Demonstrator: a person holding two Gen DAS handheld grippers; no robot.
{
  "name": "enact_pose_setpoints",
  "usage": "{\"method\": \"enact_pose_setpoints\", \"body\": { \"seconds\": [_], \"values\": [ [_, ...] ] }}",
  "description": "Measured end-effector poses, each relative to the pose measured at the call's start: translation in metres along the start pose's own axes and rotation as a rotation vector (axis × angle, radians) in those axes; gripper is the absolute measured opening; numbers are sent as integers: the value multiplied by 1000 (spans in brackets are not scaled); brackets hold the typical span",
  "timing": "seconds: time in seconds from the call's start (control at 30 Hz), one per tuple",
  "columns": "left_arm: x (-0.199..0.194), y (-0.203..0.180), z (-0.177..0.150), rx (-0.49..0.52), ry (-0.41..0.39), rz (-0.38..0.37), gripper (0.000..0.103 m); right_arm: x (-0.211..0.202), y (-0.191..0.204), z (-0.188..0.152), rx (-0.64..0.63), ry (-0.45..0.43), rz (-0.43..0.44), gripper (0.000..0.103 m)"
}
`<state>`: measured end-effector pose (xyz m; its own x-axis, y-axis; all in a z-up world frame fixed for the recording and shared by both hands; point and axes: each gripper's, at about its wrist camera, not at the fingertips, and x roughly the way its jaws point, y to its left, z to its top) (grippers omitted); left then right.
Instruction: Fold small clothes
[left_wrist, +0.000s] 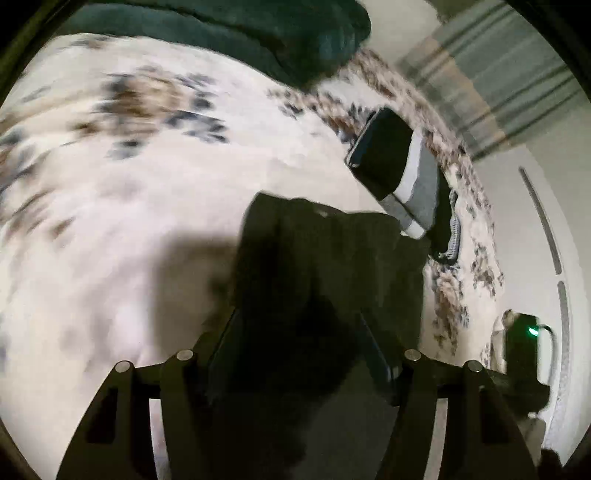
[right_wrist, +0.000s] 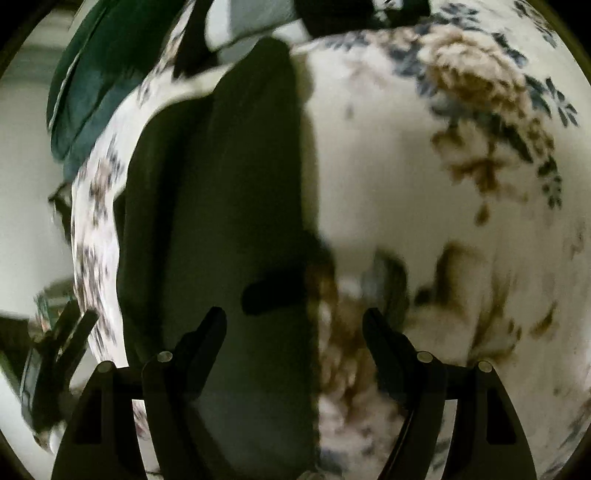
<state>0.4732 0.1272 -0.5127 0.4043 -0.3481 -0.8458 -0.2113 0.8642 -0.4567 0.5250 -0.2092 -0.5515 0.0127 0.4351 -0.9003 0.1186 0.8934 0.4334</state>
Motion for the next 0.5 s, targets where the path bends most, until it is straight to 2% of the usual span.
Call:
{"method": "enact_pose_setpoints", "body": {
  "seconds": [0.07,0.1,0.17,0.3,0.33,0.37,0.4,0.43,0.5],
  "values": [
    [33,-2,19,37,50,10,58,5,-5,18,45,-29,17,78],
    [46,-3,27,68,57,26,48,7,-6,27,63,-38,25,78],
    [52,-9,34,135,39,42,10,17,-9,45,102,-51,49,78],
    [39,8,41,129,20,-86,10,38,-3,72,136,-67,78,76],
    [39,17,44,105,28,-110,10,39,-3,75,139,-85,80,51],
    [41,26,48,73,41,-130,9,39,-3,79,147,-101,84,18],
    [43,38,51,40,50,-137,4,37,-4,81,163,-112,82,18],
    [46,49,55,13,51,-137,4,33,-6,83,184,-142,79,14],
    [55,70,66,-81,84,-217,4,30,-9,88,211,-171,57,13]
  ]
}}
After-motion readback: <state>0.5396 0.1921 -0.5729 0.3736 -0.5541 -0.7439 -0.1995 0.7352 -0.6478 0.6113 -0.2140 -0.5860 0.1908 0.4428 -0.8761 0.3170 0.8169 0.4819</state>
